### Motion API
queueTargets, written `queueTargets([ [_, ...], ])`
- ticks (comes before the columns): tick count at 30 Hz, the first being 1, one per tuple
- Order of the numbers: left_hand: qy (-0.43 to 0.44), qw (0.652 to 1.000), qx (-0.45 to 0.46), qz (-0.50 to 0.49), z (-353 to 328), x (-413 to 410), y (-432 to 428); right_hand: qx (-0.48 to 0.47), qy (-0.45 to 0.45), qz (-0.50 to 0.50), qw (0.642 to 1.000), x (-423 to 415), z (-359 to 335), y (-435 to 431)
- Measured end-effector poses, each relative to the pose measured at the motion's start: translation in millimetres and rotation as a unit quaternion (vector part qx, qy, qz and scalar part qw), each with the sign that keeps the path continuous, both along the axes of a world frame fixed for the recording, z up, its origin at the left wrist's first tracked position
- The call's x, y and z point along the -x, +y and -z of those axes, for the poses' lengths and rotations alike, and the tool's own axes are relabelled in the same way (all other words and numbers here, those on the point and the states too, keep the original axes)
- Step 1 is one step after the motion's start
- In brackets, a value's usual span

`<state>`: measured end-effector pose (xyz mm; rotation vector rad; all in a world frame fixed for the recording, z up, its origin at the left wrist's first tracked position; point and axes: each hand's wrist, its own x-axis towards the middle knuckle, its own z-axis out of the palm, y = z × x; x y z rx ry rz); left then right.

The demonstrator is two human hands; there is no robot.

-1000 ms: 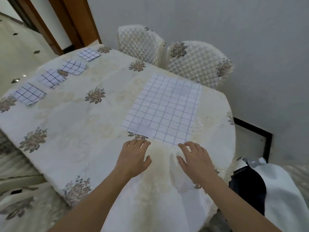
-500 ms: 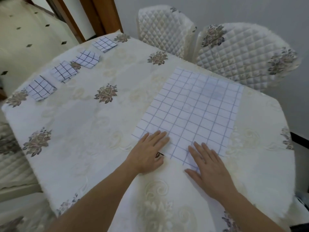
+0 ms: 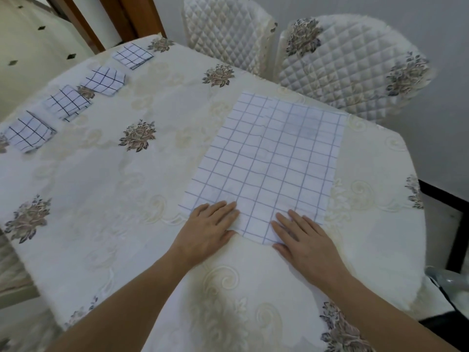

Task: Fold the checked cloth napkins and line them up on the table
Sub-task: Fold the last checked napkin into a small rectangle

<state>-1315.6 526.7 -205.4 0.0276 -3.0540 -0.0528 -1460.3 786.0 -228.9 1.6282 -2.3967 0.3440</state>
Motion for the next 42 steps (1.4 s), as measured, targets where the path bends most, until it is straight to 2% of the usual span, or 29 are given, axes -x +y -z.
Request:
queueTargets([
  [5,0.010,0.999,-0.006,0.034,2,-3,-14,0.011,0.000,0.000,1.000,0,3,2],
  [9,0.055,0.998,-0.043,0.008,1,-2,-19,0.031,-0.047,0.033,0.998,-8,4,-1],
  [15,0.075,0.995,-0.058,-0.014,-7,-14,13,-0.013,-0.086,0.056,0.995,-31,-1,-2],
  [21,0.078,0.992,-0.101,-0.019,-19,-59,52,0.022,-0.121,0.021,0.992,-45,-4,34],
  [27,-0.004,0.998,-0.065,-0.004,-11,-110,55,-0.036,-0.152,-0.019,0.988,-72,-11,74],
  [32,-0.071,0.993,-0.097,0.017,-6,-134,64,-0.091,-0.180,-0.014,0.979,-92,-20,97],
  [42,-0.137,0.982,-0.131,-0.001,-30,-201,91,-0.099,-0.236,0.014,0.967,-148,-25,138],
])
